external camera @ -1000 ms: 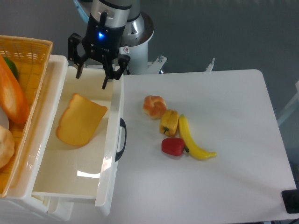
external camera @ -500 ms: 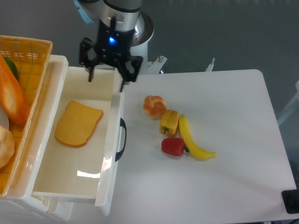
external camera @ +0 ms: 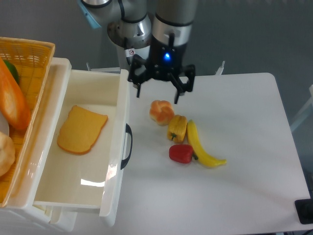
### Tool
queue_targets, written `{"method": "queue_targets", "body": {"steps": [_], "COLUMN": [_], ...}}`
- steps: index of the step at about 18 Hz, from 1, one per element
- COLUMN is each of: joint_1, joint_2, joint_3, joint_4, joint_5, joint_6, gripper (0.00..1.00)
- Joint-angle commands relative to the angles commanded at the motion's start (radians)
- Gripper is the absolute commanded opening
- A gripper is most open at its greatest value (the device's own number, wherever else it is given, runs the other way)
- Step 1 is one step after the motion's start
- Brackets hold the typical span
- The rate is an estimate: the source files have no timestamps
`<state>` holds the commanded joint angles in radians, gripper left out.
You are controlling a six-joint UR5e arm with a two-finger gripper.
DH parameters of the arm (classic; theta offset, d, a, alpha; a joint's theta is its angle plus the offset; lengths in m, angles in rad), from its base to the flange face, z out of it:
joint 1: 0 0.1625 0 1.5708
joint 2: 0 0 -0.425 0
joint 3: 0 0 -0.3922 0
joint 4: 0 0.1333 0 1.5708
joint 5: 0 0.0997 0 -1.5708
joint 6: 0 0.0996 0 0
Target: Place the bread slice in the upper white drawer
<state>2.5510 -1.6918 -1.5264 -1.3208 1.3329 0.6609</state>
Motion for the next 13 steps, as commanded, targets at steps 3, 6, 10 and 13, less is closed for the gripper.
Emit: {"method": "queue_targets", "body": {"steps": [3, 6, 10, 13], "joint_1": [-0.005, -0.012, -0.015, -0.015], "joint_2": [-0.046, -0.081, -0.100, -0.127], "joint_3": [0.006, 0.021, 0.023, 0.022], "joint_4": [0.050, 0.072, 0.074, 0.087], "joint_5": [0.055, 0.110, 0.204, 0.255], "joint_6": [0.020, 0.158, 0.351, 0.365], "gripper": [1.00, 1.00, 1.00, 1.00]}}
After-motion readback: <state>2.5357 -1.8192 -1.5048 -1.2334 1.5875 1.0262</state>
